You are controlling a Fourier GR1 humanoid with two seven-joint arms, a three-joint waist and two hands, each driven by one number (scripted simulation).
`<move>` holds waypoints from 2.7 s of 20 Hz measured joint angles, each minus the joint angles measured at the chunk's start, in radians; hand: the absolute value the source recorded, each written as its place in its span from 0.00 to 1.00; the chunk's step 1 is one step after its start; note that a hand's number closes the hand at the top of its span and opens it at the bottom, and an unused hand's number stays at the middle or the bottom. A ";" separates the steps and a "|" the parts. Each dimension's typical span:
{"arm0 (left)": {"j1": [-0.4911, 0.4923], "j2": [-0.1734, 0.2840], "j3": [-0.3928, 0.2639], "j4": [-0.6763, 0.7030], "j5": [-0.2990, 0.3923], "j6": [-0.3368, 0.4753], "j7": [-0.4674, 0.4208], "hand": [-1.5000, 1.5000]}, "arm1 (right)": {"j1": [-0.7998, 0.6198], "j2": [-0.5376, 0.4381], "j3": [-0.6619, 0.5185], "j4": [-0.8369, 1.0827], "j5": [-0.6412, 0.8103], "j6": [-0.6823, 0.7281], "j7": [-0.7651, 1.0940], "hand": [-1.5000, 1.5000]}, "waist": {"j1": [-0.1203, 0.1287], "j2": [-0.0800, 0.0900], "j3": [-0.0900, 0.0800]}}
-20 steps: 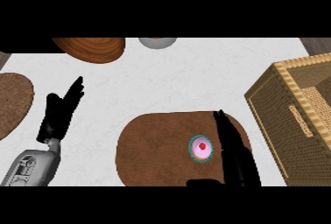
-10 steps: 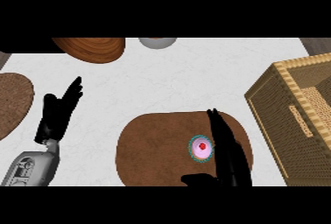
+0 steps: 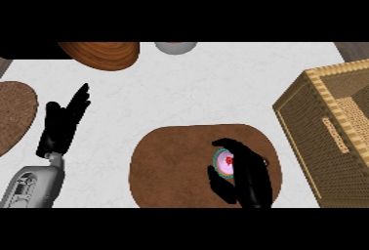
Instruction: Pick the cupcake from the cutting board and place it in the basket
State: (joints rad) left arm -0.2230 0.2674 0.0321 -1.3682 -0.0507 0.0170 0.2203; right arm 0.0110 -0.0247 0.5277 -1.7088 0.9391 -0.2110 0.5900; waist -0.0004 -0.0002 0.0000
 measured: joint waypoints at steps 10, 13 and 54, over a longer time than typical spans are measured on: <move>0.017 -0.035 -0.011 -0.036 -0.028 0.005 0.014 0.50 | -0.051 -0.025 0.037 0.065 0.172 0.044 -0.002 1.00 | 0.004 -0.005 -0.003; 0.016 -0.032 -0.014 -0.036 -0.032 0.001 0.012 0.50 | -0.097 -0.060 0.073 0.091 0.213 0.178 0.017 1.00 | 0.013 -0.010 -0.007; 0.015 -0.036 0.019 -0.027 -0.043 -0.010 0.028 0.50 | -0.853 -0.106 -0.408 -0.457 -0.205 0.651 0.467 1.00 | -0.019 -0.010 -0.003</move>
State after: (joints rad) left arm -0.2077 0.2316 0.0510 -1.3956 -0.0937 0.0072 0.2479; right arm -0.8416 -0.1303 0.1202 -2.1658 0.7343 0.4404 1.0569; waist -0.0198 -0.0100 -0.0029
